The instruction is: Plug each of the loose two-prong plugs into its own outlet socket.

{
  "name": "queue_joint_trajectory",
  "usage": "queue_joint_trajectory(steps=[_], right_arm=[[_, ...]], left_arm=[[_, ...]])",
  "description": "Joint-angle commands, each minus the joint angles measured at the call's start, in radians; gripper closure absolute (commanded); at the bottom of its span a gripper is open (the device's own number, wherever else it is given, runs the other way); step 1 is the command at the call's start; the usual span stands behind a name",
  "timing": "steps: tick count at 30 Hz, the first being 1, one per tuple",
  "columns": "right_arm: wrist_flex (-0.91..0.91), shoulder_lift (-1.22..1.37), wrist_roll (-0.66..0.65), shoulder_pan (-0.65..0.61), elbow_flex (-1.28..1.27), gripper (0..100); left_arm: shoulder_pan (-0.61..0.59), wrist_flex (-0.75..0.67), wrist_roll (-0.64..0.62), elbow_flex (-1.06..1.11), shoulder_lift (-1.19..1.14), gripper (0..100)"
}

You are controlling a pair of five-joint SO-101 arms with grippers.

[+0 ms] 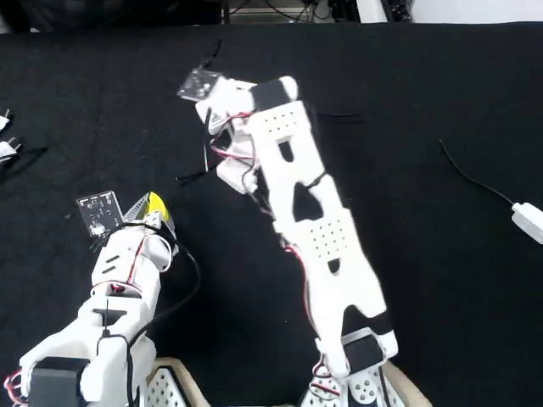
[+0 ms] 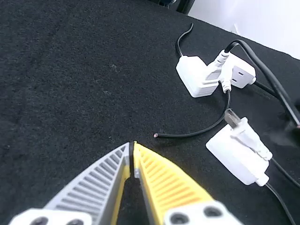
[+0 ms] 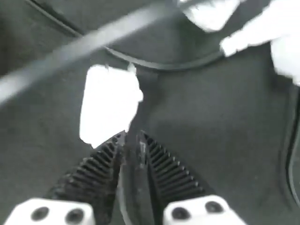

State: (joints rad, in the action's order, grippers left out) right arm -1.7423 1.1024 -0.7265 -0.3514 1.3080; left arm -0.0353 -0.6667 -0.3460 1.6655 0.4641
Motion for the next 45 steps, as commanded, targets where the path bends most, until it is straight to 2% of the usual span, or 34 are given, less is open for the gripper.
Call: queue_joint_trajectory(steps=[1,9,12,16,20,23,34,37,40,43,45], right_arm=[[-0.025,-0.019,-0.015,0.040,-0.048,98.6],[-0.014,-0.056,0.023,-0.012,0.019,97.8],[-0.015,-0.042,0.104,-0.068,0.054,90.1],[-0.009,-0.018,0.117,-0.132,0.051,79.3],[0.034,0.047,0.121,-0.143,0.059,78.2],[0.087,0.093,0.124,-0.106,0.059,77.9],[0.123,0.128,0.118,-0.055,0.059,77.9],[0.072,0.134,0.100,-0.054,0.050,78.6],[-0.025,0.143,0.028,-0.054,0.059,87.5],[-0.025,0.148,0.054,-0.026,0.048,99.1],[-0.025,0.148,0.061,-0.003,0.035,96.1]], left_arm=[[0.008,0.003,0.005,0.016,0.011,97],[0.008,0.003,0.005,0.016,0.011,97],[0.008,0.003,0.005,0.016,0.011,97],[0.008,0.003,0.005,0.016,0.011,97],[0.008,0.003,0.005,0.016,0.011,97],[0.008,0.003,0.005,0.016,0.011,97],[0.008,0.002,0.005,0.016,0.012,97],[0.008,0.002,0.005,0.016,0.012,97],[0.008,0.002,0.005,0.016,0.012,97],[0.008,0.002,0.005,0.016,0.012,97],[0.008,0.002,0.005,0.016,0.012,97]])
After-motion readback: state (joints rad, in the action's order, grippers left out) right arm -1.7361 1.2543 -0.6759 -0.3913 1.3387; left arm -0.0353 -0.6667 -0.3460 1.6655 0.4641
